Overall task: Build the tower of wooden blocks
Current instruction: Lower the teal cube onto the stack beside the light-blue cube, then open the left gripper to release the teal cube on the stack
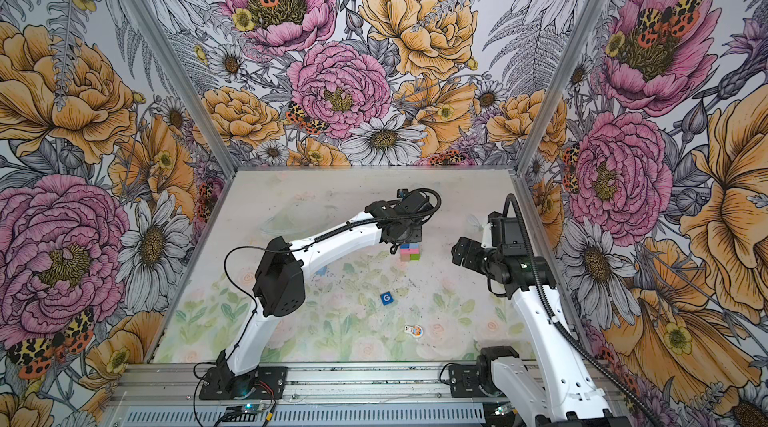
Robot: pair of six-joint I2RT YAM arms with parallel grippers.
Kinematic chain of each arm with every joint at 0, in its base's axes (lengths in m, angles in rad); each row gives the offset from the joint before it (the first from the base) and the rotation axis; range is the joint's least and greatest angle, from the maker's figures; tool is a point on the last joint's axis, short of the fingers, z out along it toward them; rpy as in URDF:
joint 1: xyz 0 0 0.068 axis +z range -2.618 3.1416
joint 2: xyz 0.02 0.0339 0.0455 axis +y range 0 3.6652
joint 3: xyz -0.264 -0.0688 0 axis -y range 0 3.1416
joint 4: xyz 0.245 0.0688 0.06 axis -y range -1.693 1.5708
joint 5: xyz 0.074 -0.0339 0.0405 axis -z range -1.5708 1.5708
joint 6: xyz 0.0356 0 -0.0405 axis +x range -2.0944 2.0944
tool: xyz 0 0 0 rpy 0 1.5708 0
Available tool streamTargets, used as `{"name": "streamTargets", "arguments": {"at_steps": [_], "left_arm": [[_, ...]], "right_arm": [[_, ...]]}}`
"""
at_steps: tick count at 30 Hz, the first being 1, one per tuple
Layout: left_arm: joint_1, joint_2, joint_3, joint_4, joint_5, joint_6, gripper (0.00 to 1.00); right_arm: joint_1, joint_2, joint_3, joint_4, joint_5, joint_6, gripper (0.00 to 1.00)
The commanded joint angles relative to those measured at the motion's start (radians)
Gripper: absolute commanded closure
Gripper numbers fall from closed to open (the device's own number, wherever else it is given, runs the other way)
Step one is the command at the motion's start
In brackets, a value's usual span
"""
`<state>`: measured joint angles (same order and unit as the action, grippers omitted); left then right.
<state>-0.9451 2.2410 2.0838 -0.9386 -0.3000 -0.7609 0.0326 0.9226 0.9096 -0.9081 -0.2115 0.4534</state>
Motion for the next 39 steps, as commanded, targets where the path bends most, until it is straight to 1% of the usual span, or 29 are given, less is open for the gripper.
{"name": "streamTargets", "arguments": {"at_steps": [1, 25, 31, 33, 36, 39], "left_arm": [[-0.003, 0.019, 0.03, 0.006, -0.034, -0.014, 0.89], [-0.002, 0.028, 0.026, 0.006, -0.033, -0.017, 0.88], [-0.003, 0.029, 0.025, 0.005, -0.028, -0.017, 0.83], [-0.003, 0.029, 0.027, 0.006, -0.025, -0.017, 0.79], [-0.007, 0.026, 0.029, 0.006, -0.027, -0.016, 0.77], [-0.008, 0.025, 0.033, 0.005, -0.026, -0.011, 0.71]], "right_arm": [[-0.003, -0.02, -0.002, -0.002, -0.009, -0.011, 0.11], [-0.003, -0.022, -0.004, -0.002, -0.014, -0.012, 0.11], [-0.003, -0.025, -0.006, -0.002, -0.015, -0.011, 0.1], [-0.003, -0.024, -0.005, -0.002, -0.018, -0.012, 0.1], [-0.003, -0.024, -0.006, -0.002, -0.017, -0.013, 0.1], [-0.004, -0.024, -0.006, -0.002, -0.019, -0.012, 0.1]]}}
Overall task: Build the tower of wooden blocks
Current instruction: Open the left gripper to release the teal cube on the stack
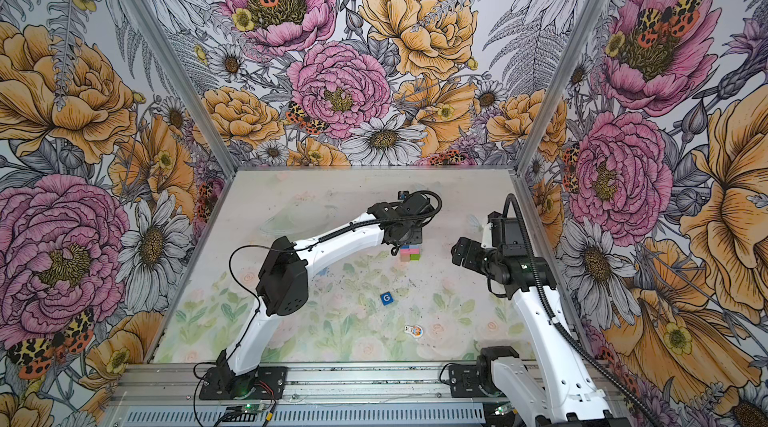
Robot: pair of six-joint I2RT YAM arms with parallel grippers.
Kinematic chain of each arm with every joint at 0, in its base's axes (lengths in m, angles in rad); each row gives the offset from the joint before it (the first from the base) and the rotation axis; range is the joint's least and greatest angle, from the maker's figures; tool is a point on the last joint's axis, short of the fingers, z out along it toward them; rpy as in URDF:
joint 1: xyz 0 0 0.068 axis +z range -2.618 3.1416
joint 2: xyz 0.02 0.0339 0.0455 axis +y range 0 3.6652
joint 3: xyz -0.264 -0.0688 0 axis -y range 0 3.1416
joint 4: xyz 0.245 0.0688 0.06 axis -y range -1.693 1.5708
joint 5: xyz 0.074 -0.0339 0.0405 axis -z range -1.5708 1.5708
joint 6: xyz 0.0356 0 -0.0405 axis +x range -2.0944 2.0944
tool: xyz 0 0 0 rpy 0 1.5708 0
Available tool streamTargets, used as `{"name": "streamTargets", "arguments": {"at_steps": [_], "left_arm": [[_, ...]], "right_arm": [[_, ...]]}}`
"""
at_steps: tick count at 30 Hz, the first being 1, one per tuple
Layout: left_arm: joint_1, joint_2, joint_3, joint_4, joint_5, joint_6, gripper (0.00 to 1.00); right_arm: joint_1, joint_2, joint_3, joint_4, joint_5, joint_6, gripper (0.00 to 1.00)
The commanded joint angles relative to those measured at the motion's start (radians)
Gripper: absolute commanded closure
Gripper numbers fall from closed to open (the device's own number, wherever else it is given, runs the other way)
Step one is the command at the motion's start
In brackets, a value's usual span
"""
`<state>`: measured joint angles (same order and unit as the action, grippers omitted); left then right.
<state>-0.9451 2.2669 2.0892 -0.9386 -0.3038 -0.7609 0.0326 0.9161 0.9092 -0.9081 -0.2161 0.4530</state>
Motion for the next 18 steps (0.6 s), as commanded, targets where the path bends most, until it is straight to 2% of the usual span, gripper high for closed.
{"name": "streamTargets", "arguments": {"at_steps": [1, 3, 10, 18], "left_arm": [[-0.009, -0.001, 0.026, 0.006, -0.027, -0.01, 0.69], [-0.009, -0.003, 0.027, 0.005, -0.025, -0.008, 0.62], [-0.011, -0.005, 0.032, 0.005, -0.026, -0.001, 0.53], [-0.021, -0.047, 0.038, 0.006, -0.059, 0.016, 0.48]], "right_arm": [[-0.003, -0.018, -0.005, -0.002, -0.014, -0.013, 0.1], [-0.003, -0.019, -0.005, -0.002, -0.014, -0.013, 0.1], [-0.003, -0.017, -0.006, -0.002, -0.015, -0.013, 0.1], [-0.003, -0.018, -0.005, -0.002, -0.012, -0.013, 0.1]]}}
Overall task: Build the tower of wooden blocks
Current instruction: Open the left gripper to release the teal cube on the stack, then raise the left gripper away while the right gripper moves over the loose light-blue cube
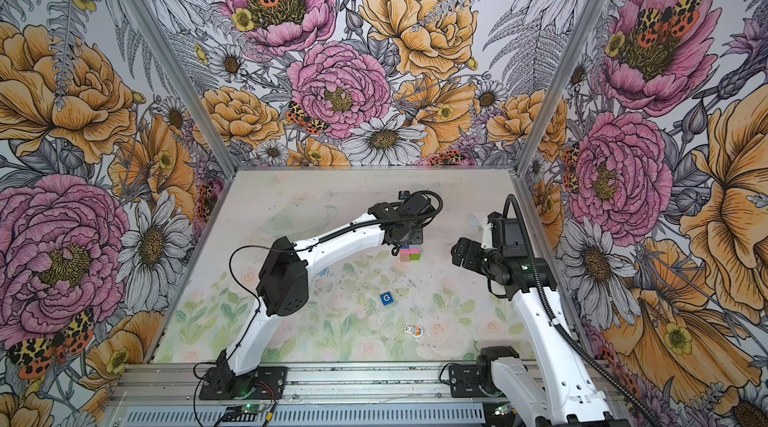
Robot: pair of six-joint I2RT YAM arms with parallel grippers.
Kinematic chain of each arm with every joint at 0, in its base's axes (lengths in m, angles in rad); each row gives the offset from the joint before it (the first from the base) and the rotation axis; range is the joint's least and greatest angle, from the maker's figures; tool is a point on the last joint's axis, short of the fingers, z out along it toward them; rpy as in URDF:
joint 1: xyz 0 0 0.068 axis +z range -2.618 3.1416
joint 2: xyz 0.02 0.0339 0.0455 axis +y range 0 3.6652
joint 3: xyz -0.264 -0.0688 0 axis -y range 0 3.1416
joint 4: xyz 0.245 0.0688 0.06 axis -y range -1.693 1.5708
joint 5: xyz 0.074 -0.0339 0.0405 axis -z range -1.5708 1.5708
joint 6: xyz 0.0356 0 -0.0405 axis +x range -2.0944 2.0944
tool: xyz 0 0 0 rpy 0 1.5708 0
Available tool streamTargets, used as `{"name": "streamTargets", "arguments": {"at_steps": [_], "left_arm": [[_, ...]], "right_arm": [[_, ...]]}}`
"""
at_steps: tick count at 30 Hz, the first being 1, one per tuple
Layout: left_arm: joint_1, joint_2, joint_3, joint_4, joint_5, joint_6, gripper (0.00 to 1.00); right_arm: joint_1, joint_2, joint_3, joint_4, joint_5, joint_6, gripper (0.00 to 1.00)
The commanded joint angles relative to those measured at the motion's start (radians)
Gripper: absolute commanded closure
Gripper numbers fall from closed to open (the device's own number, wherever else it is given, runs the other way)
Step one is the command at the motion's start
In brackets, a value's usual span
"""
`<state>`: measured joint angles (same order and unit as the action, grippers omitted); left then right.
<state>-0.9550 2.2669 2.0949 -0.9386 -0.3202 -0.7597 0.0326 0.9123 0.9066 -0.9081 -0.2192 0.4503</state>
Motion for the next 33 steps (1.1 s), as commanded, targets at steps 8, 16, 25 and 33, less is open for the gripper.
{"name": "streamTargets", "arguments": {"at_steps": [8, 16, 25, 33], "left_arm": [[-0.02, -0.181, -0.017, 0.007, -0.111, 0.049, 0.44], [0.003, -0.493, -0.285, 0.041, -0.198, 0.068, 0.4], [0.039, -0.949, -0.818, 0.102, -0.27, -0.055, 0.36], [0.032, -1.33, -1.164, 0.097, -0.303, -0.198, 0.3]], "right_arm": [[-0.003, -0.041, 0.0, 0.0, -0.007, -0.013, 0.09], [0.03, -0.035, 0.056, -0.016, -0.008, -0.003, 0.09], [0.31, 0.053, 0.198, -0.022, 0.14, 0.07, 0.12], [0.605, 0.318, 0.401, 0.005, 0.24, 0.094, 0.12]]}}
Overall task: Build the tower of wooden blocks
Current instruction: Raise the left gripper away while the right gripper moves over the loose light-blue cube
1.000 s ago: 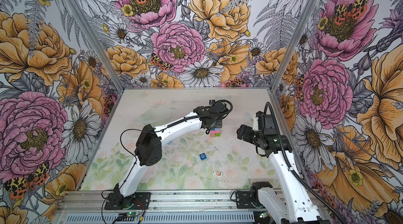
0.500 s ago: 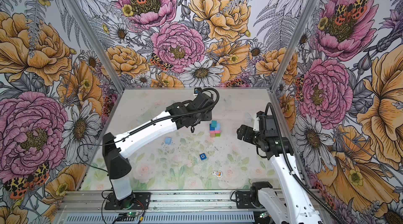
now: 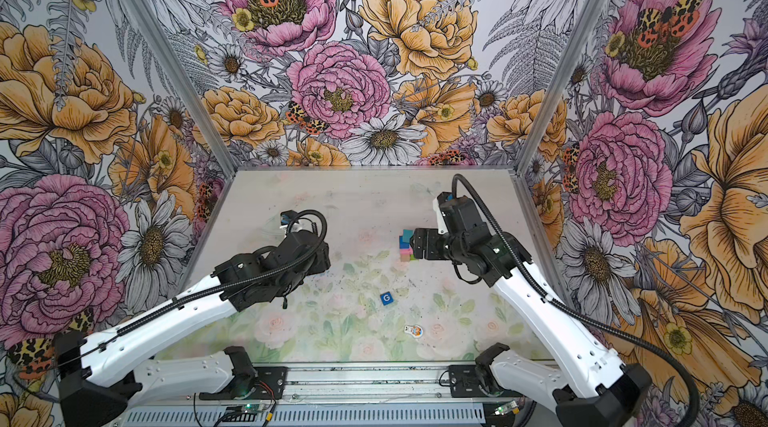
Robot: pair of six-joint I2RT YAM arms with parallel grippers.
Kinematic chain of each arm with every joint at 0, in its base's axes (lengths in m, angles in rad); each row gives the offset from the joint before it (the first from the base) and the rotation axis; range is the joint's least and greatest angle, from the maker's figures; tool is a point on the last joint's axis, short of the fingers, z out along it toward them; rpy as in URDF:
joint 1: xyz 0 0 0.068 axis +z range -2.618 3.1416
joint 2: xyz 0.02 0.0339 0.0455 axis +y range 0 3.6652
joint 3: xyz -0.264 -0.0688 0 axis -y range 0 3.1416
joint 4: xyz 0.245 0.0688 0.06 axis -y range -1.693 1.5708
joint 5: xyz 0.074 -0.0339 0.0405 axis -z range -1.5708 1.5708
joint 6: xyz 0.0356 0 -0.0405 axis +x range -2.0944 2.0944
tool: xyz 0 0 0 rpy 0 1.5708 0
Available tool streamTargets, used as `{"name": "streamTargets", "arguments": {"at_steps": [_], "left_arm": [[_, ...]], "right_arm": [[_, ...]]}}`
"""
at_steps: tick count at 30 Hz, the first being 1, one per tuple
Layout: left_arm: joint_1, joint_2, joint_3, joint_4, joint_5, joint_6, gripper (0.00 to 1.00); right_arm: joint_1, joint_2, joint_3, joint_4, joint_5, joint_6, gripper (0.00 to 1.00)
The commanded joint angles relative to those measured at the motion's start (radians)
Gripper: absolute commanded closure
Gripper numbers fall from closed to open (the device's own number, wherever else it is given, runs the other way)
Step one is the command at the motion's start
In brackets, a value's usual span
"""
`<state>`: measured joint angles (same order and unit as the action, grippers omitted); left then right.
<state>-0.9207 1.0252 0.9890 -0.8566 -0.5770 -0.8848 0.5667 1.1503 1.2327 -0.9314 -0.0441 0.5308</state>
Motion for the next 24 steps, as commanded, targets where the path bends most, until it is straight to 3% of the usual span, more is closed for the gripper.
{"name": "streamTargets", "arguments": {"at_steps": [1, 9, 24], "left_arm": [[-0.003, -0.132, -0.091, 0.014, -0.046, -0.085, 0.28], [-0.003, -0.352, -0.206, -0.058, -0.049, -0.121, 0.01], [0.048, -0.497, -0.316, -0.12, -0.053, -0.088, 0.01]], "right_arm": [[0.106, 0.128, 0.109, 0.029, 0.07, 0.011, 0.12], [0.221, 0.384, 0.269, 0.087, 0.042, 0.045, 0.12], [0.343, 0.707, 0.382, 0.089, 0.031, 0.132, 0.13]]}}
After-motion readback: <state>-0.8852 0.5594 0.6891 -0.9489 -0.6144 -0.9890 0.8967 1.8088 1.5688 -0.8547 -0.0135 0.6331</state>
